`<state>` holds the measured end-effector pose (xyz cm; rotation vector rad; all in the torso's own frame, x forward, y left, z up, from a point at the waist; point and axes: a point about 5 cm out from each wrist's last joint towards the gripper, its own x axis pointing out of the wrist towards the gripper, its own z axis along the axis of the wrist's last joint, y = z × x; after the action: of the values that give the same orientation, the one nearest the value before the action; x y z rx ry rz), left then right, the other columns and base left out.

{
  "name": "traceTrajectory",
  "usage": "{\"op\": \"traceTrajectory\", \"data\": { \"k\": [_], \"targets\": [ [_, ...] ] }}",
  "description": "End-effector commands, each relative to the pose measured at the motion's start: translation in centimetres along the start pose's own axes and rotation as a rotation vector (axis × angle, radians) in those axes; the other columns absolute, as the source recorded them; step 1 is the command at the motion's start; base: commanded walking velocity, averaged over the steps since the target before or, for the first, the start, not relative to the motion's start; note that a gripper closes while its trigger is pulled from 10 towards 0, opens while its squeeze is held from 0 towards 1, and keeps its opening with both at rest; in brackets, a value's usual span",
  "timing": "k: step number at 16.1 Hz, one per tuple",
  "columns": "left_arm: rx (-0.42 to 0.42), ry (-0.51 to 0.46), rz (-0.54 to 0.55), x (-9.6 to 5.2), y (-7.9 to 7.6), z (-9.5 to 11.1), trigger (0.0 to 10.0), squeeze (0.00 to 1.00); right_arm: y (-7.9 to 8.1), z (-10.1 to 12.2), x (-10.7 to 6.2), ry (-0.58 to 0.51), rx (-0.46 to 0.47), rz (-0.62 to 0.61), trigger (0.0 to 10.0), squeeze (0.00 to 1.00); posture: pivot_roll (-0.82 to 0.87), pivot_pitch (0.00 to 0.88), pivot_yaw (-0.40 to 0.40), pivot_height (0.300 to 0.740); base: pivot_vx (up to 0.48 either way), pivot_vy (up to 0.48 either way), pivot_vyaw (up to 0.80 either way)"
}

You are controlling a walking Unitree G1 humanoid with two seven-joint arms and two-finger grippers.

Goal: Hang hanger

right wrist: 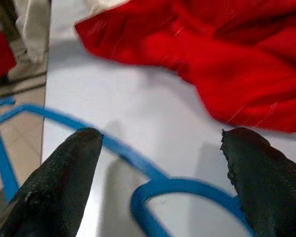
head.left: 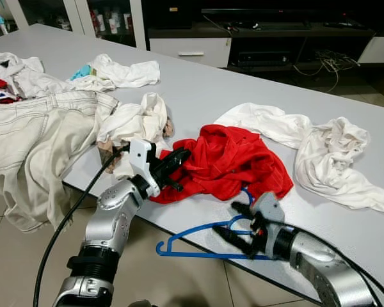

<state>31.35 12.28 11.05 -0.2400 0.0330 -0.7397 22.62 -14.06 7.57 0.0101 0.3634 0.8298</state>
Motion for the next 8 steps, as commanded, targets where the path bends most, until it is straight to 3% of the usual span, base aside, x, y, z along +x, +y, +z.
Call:
{"op": "traceTrajectory", "data": {
  "k": [1,6,8],
  "targets": [
    [0.018,0.005,-0.011,0.4,-0.1,0.2,10.0,0.00,-0.4,1.4,-0.3,-0.048,-0.004,-0.015,10.0,0.00,-0.06,0.000,0.000,0.740,0.000,0.000,0.00],
    [0.018,0.009,-0.010,0.3,-0.1,0.1,10.0,0.00,-1.5,1.2,-3.0,-0.041,0.005,-0.067,10.0,0.00,-0.06,0.000,0.002,0.740,0.000,0.000,0.00],
    [0.018,0.010,-0.012,0.3,-0.1,0.1,10.0,0.00,-1.2,2.1,-3.2,-0.111,-0.066,-0.095,10.0,0.00,-0.06,0.000,0.005,0.740,0.000,0.000,0.00]
  ]
}}
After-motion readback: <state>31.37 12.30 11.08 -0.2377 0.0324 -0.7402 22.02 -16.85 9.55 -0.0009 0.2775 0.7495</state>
